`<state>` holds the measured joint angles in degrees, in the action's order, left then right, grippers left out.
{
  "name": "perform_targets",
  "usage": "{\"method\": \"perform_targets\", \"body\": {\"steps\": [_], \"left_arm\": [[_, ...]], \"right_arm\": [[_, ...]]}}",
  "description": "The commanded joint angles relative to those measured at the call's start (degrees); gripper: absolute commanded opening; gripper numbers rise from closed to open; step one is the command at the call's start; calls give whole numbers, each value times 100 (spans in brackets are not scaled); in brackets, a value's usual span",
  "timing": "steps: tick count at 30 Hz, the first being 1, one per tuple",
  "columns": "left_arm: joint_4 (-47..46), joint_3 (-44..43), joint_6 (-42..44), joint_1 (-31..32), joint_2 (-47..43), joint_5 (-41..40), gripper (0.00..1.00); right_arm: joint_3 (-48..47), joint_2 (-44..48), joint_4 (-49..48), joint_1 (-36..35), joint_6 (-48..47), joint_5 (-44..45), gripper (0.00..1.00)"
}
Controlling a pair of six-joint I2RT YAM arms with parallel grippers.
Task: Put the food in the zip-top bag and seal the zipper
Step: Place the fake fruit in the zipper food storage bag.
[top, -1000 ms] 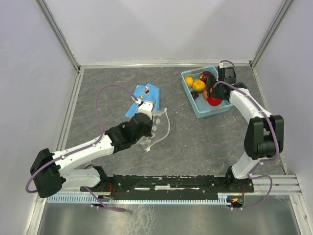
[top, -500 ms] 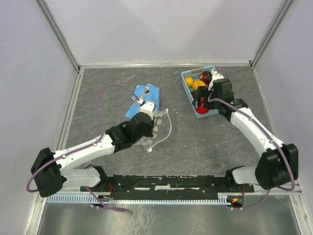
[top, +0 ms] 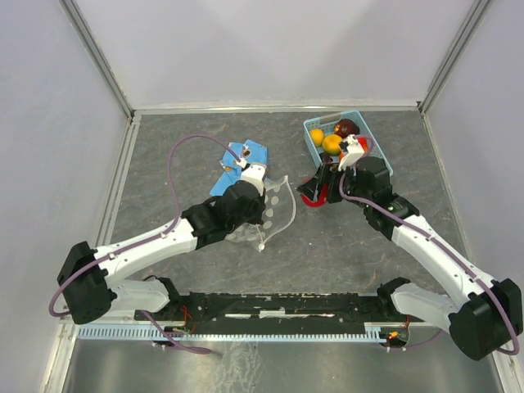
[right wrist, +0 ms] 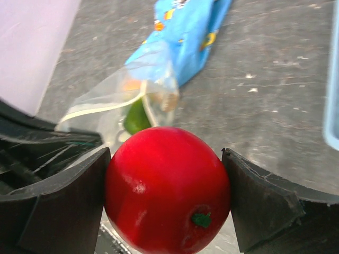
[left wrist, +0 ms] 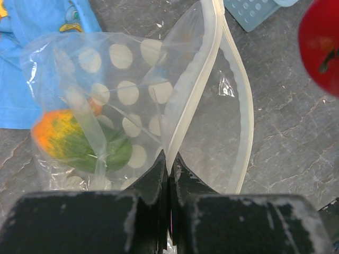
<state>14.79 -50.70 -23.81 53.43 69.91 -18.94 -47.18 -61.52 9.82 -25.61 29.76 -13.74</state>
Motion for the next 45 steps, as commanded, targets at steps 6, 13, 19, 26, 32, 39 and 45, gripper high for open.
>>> {"method": "perform_targets", "body": {"steps": [6,13,19,26,32,39,45], "left_arm": [[-92,-486,-282,8,254,460,3],[-86,-555,-326,8,198,754,3],[-88,-506,-399,7,-19,1020,3],[-177,-430,-466,2,-159,1366,3],[-262,-380,-509,7,-193,1578,3],[-538,-350,-598,37,71,1938,3],[-696,-373,-633,105,343,2008,3]], "right_arm": [[706,169,-2076,-517,606,-904,58],[1085,-40,-2958,-741,570,-937,59],[1176,-389,-3208,-772,546,-643,59],[1220,-793,-3362,-793,820,-113,62],[1064,-1069,-2978,-791,965,286,63],[846,-1289,-2649,-824,1342,345,67],[709,-1394,-2473,-946,1735,411,68]]}}
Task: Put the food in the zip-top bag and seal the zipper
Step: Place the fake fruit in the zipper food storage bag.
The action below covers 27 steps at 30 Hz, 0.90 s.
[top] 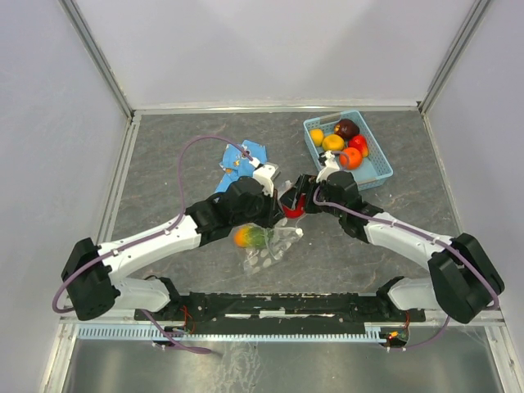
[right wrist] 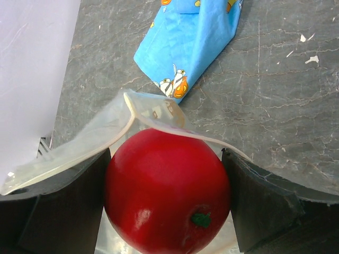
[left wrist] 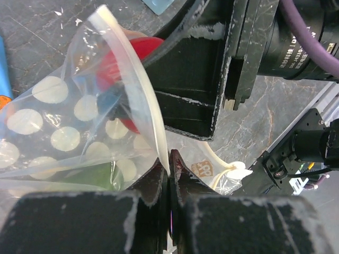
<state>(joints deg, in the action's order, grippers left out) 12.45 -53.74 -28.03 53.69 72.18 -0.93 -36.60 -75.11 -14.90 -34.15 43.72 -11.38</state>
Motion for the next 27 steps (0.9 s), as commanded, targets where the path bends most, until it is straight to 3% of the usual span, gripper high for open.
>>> {"method": "perform_targets", "body": {"steps": [1,12,27], "left_arm": [[-464,-80,-211,96,163,200,3],[-505,-63,-232,227,216,12,3],[-597,193,-386,228,-11,-265,3]], "right_arm": [[-377,-40,52,-111,391,224,69],[-480,-268,184,-411,677,597,81],[-613,151,590,-415,417,610,97]]}}
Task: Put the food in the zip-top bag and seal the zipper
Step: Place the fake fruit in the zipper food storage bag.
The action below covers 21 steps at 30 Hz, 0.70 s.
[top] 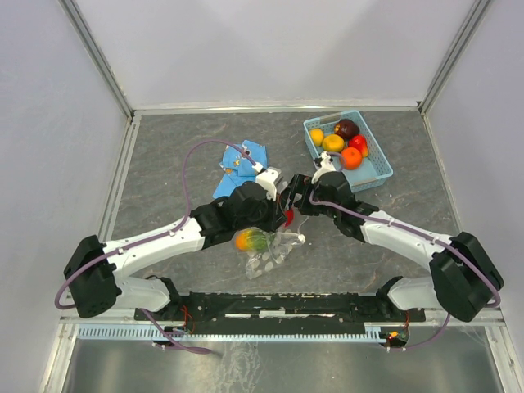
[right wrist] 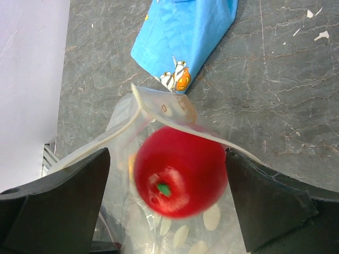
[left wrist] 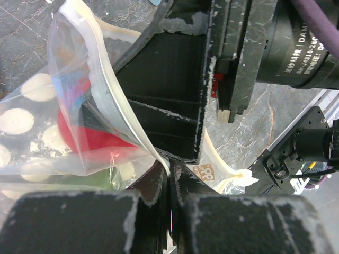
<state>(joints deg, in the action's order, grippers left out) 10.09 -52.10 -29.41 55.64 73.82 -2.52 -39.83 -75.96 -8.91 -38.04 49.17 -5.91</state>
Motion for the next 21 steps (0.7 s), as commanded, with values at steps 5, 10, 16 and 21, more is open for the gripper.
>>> {"method": "perform_targets", "body": {"steps": [5,10,16,21], "left_arm": [[-391,63,-291,35,-201,-217,3],[-352,71,-345,29,-210,-336,3],[-340,100,-355,35,-266,-430,3],[-343,112,-323,31,-354,-472,3]], "right_arm": [[-394,352,221,-30,-258,-38,99],[-668,785,1012,-21,-776,40,98],[-883,1406,2402,-22,-1452,786,92],[-847,1467,2863,-25,-1767,1296,87]]}}
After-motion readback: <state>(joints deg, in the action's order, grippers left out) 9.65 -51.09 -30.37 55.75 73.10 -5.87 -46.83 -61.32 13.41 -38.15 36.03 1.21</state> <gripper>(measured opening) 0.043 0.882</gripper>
